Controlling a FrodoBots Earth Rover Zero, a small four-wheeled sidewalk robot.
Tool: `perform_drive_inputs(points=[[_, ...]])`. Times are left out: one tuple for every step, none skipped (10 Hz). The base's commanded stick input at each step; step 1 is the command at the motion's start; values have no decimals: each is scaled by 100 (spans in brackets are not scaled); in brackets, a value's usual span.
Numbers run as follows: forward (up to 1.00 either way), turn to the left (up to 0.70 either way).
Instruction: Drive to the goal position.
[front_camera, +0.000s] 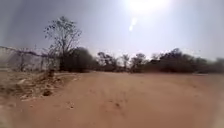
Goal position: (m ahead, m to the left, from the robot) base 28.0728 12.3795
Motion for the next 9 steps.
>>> perform_drive_inputs(points=[[100, 2], [100, 2], [100, 2], [100, 2], [100, 2], [100, 2], [100, 2], [100, 2], [100, 2]])
